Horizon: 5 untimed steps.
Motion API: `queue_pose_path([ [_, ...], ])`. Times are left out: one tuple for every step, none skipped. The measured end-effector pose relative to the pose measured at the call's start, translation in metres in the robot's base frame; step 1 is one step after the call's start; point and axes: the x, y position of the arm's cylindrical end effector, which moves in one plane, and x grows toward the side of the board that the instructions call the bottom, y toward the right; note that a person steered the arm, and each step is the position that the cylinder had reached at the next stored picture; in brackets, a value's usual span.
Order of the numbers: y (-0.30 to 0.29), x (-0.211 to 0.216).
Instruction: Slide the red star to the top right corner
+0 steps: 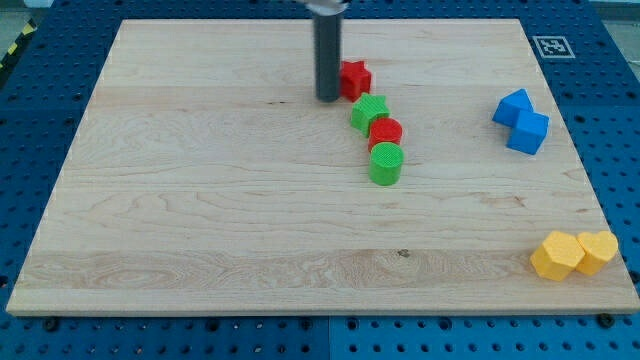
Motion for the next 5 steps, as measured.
queue_pose_path([
  [0.016,-0.017],
  [-0.011,-0.014],
  [-0.03,-0.019],
  [0.036,-0.025],
  [0.104,-0.026],
])
